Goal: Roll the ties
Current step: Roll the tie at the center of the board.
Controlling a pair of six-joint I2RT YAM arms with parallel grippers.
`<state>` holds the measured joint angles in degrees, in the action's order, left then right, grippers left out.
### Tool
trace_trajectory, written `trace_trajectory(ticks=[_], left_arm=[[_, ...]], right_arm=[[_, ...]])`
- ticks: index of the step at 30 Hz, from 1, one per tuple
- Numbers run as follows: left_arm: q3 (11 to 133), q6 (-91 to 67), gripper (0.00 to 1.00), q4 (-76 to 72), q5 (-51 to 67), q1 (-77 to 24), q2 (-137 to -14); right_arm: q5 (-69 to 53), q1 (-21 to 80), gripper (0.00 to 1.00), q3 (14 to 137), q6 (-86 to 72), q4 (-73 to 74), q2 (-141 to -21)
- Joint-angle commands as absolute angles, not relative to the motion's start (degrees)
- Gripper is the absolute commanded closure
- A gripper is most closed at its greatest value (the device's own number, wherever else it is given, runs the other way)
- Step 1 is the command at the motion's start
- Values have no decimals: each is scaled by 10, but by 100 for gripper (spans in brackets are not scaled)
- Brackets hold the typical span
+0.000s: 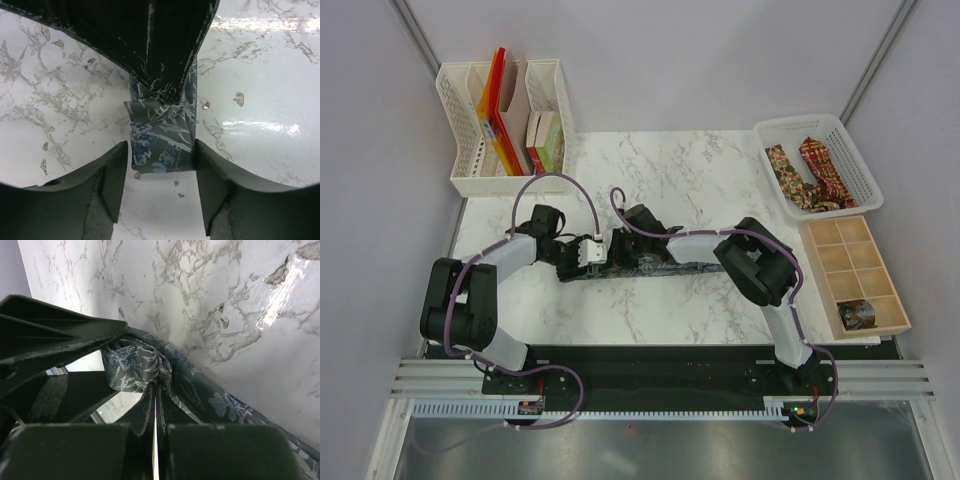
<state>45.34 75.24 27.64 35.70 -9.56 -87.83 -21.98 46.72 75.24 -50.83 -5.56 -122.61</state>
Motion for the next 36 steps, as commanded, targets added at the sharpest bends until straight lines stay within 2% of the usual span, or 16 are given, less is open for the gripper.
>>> trace_trajectory(ticks=[1,3,7,10,18,20,25,36], left_arm=[[461,785,46,286,359,-101,-896],[468,784,50,291,353,-101,-903],[473,783,53,300,350,-100,-910],[475,779,53,301,345,-101,-912],[475,788,43,329,373,-100,-892],[475,795,43,337,381,-101,-889],[482,788,50,352,400,-100,-868],[540,701,52,352,433,-127,-870]], right_arm=[[-222,468,100,735,-515,-18,-1201],[-222,468,100,733,-517,-11,-1188],[-225,468,100,730,-520,-2,-1176],[-223,468,100,724,-521,18,-1171],[-198,462,100,717,-505,32,-1205],[-192,456,100,722,-500,28,-1218],[-192,450,100,728,-493,22,-1238],[-214,452,100,727,-515,5,-1246]])
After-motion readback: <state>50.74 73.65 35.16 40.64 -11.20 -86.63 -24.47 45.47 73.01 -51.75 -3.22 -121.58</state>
